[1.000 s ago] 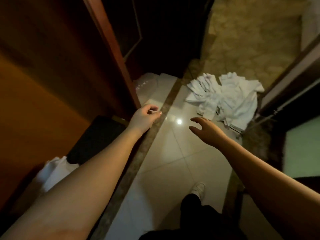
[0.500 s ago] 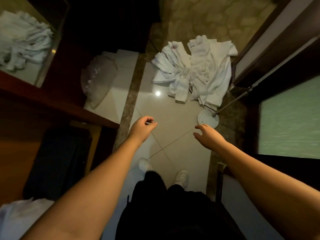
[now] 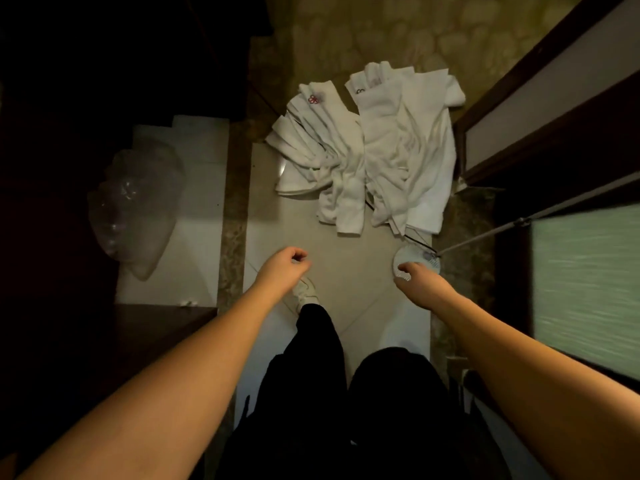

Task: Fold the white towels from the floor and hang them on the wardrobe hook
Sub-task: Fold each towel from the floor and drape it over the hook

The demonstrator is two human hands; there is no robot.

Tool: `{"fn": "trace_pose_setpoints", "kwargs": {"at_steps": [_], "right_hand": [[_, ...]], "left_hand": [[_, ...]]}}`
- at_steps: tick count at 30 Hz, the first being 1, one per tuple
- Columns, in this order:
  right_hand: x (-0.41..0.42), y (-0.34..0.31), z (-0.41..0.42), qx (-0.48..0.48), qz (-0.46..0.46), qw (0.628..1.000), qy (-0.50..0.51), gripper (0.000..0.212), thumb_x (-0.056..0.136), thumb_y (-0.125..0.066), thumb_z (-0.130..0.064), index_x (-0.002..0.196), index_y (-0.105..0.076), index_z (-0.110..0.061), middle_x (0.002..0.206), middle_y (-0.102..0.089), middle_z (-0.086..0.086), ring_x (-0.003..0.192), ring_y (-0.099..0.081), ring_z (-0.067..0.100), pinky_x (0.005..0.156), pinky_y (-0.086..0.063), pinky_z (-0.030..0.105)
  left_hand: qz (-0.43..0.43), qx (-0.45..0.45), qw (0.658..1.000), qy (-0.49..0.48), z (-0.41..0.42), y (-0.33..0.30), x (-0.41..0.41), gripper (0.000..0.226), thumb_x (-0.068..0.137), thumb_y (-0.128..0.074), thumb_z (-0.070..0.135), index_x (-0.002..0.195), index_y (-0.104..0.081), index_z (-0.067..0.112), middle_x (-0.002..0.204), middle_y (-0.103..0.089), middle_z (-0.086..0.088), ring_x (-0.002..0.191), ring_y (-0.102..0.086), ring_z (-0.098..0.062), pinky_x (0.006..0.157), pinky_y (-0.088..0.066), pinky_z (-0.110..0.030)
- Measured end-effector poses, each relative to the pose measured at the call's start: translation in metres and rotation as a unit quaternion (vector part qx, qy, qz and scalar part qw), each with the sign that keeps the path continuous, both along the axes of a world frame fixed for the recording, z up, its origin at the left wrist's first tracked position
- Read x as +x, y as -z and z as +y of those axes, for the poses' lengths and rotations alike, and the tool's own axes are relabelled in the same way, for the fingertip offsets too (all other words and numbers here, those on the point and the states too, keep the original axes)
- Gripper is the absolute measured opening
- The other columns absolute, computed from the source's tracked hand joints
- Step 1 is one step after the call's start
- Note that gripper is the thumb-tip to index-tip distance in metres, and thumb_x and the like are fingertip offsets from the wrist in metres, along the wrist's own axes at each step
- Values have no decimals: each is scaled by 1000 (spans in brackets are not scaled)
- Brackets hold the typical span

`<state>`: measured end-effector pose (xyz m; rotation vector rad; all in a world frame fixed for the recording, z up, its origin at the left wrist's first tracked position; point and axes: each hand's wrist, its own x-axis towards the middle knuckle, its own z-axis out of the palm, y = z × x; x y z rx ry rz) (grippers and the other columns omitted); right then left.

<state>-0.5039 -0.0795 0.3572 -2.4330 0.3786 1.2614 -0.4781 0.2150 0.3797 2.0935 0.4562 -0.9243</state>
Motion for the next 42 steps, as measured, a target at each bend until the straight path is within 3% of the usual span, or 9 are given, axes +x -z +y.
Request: {"fn": "trace_pose_setpoints", "kwargs": {"at_steps": [8, 12, 18, 24, 27, 31, 34, 38, 42], "right_hand": [[104, 87, 5, 24, 44, 994, 97, 50, 101, -56, -34, 145, -51, -10, 148, -53, 12, 133, -52, 29, 101, -39, 31], [135, 157, -5, 35, 70, 990, 115, 48, 101, -56, -35, 143, -53, -12, 145, -56, 12, 130, -53, 28, 91, -33, 25], [175, 281, -24, 35, 137, 982, 126, 45, 100, -61, -36, 137, -59, -10, 140, -57, 15, 127, -53, 31, 102, -40, 34], [190, 388, -32, 67, 149, 970, 177, 43, 96, -66, -38, 128, -65, -10, 121, -66, 14, 111, -64, 31, 102, -52, 48], [188, 433, -32, 91, 166, 953, 235, 46, 95, -69, -36, 134, -61, -11, 111, -64, 9, 98, -63, 24, 88, -58, 41], [187, 478, -20, 112, 185, 903, 372, 68, 94, -72, -33, 151, -41, -17, 143, -50, 11, 114, -57, 25, 78, -55, 31], [185, 502, -11, 134, 195, 874, 425, 73, 93, -73, -36, 154, -37, -19, 147, -49, 11, 121, -58, 27, 85, -58, 36], [186, 504, -7, 163, 195, 874, 415, 58, 96, -65, -46, 144, -50, -18, 134, -60, 10, 114, -61, 24, 83, -53, 35], [183, 465, -10, 195, 93, 954, 209, 78, 86, -79, -41, 150, -39, -18, 120, -56, -8, 99, -60, 7, 76, -49, 20]], "left_hand": [[62, 8, 998, 28, 12, 95, 107, 33, 96, -65, 29, 124, -66, 12, 118, -66, -8, 105, -61, -21, 87, -46, -29], [115, -13, 993, -12, -6, 171, 137, 27, 94, -66, 31, 114, -69, 13, 111, -70, -7, 100, -66, -24, 89, -52, -37], [211, -66, 967, -124, -42, 288, 161, 11, 95, -66, 28, 96, -66, 17, 108, -71, -7, 85, -65, -20, 77, -52, -32], [261, -85, 947, -168, -83, 390, 171, 23, 98, -62, 22, 116, -64, 8, 108, -66, -9, 86, -60, -21, 74, -48, -30], [255, -88, 944, -192, -99, 436, 172, 26, 96, -66, 19, 120, -63, 10, 100, -62, -6, 84, -57, -19, 71, -46, -28], [263, -93, 934, -225, -117, 479, 167, 26, 95, -68, 21, 117, -56, 19, 96, -60, -2, 79, -55, -14, 65, -45, -26], [268, -97, 936, -208, -127, 497, 166, 26, 94, -68, 21, 119, -62, 16, 99, -65, -5, 75, -55, -16, 61, -43, -26], [234, -82, 953, -175, -128, 501, 169, 28, 98, -61, 20, 125, -64, 13, 95, -66, -5, 64, -51, -13, 54, -42, -23], [235, -155, 923, -263, -124, 470, 175, 14, 100, -59, 25, 113, -64, 22, 88, -66, 4, 69, -54, -11, 62, -42, -24]]}}
